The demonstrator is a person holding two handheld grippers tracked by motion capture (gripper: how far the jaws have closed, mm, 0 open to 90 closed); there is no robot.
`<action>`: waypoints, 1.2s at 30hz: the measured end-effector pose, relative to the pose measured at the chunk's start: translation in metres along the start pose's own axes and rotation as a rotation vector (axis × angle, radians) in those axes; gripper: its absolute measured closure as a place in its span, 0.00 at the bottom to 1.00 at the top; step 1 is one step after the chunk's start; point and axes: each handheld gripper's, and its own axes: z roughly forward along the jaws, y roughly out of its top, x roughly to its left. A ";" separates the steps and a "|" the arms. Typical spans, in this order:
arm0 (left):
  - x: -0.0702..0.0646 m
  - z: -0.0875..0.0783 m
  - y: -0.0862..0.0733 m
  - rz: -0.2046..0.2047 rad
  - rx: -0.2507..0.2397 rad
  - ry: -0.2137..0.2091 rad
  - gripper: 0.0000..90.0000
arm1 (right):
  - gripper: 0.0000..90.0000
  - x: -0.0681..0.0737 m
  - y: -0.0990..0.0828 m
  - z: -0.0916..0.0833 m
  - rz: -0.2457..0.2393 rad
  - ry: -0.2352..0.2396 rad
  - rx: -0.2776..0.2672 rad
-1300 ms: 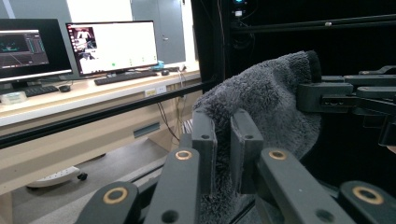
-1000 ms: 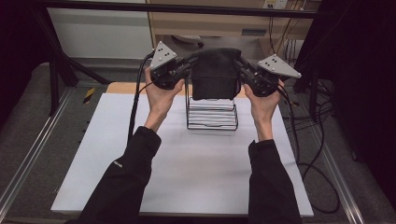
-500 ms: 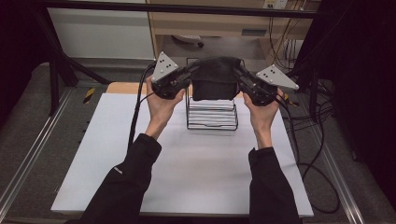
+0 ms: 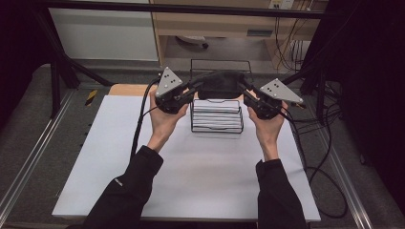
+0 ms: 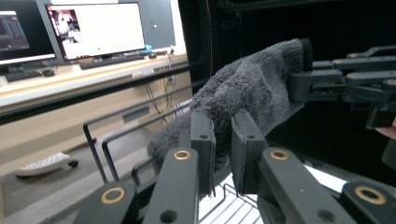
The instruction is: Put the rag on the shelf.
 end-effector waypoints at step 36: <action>-0.009 -0.002 -0.035 -0.027 0.248 -0.007 0.71 | 0.59 0.006 -0.016 -0.028 0.079 0.045 0.293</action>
